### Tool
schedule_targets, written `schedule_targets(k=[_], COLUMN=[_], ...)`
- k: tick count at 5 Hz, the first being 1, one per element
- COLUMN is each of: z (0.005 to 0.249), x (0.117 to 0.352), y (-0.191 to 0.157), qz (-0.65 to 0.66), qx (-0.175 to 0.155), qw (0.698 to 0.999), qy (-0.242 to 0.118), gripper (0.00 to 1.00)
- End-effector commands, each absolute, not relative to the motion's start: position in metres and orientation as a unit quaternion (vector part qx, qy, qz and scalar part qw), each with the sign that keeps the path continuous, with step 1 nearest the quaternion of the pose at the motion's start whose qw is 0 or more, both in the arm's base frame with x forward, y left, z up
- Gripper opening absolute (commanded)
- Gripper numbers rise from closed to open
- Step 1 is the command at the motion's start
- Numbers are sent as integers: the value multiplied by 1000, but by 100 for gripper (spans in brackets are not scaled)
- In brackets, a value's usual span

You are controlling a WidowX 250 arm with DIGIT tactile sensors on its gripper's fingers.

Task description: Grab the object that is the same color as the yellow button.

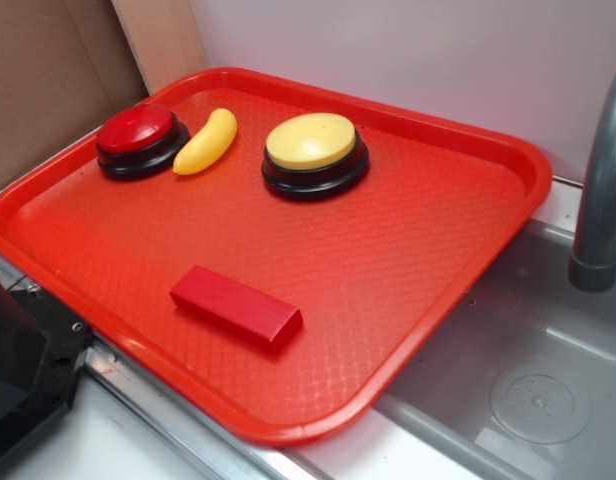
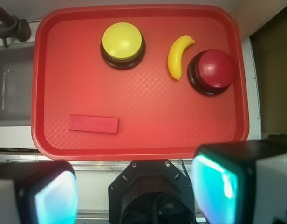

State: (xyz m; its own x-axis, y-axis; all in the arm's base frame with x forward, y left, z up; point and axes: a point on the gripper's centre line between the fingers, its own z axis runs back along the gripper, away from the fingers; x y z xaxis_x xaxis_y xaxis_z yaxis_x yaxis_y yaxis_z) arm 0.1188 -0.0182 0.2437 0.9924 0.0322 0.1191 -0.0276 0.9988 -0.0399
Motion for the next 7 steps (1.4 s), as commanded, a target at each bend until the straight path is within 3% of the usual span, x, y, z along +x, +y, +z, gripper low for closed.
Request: schedule_targets(k=[1, 2, 3, 5, 7], z=[244, 221, 188, 142, 99], x=[119, 151, 184, 236, 256], y=[-18, -17, -5, 41, 68], qz=[15, -70, -136, -144, -140], qx=[-19, 24, 16, 25, 30], qw=[998, 993, 987, 984, 983], qy=[-60, -94, -88, -106, -115], gripper=[100, 100, 100, 100, 100])
